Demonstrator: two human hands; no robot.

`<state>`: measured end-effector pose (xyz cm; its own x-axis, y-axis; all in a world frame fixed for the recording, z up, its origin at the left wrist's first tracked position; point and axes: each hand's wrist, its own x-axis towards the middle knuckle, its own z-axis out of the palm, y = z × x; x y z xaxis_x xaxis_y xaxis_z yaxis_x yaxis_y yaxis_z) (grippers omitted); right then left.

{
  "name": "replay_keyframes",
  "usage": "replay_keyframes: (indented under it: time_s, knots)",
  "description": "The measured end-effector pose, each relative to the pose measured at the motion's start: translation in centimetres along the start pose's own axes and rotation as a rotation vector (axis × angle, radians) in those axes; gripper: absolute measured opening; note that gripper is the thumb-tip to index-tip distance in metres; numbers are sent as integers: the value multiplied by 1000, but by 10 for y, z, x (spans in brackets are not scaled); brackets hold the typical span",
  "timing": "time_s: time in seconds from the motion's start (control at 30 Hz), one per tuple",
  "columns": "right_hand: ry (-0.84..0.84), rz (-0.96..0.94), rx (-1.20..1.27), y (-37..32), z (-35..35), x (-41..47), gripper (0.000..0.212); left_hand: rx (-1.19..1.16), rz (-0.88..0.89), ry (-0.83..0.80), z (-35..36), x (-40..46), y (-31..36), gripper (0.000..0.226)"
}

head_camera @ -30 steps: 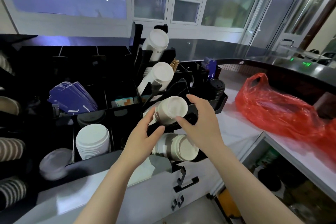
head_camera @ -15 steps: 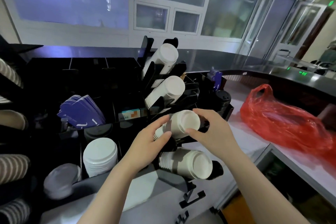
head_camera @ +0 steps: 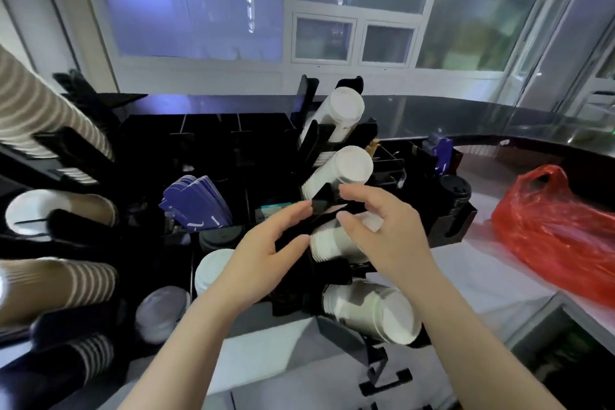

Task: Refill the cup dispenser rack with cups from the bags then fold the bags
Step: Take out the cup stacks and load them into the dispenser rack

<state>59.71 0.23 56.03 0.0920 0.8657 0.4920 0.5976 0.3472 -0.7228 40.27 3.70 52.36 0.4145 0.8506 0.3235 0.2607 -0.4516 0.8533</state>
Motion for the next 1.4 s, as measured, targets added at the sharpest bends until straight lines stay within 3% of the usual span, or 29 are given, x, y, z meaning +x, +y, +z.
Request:
replay_keyframes:
  time_s: [0.3,0.43,0.7,1.03,1.4]
  knots:
    - [-183,-126,233,-26,37,-31,30,26,-165,370,-24,-86,17,47]
    - [-342,-78,286,-25,57,-52,35,94,-214,478,-26,-134,27,48]
    - [-415,50,379,-35,106,-75,29,120,-251,642,-48,-194,43,48]
    - [-378,-17,287,-76,162,-65,28,57,-181,684,-110,-207,33,50]
    - [-187,-107,326,-157,230,-41,32,45,-46,539,-227,-216,-2,47]
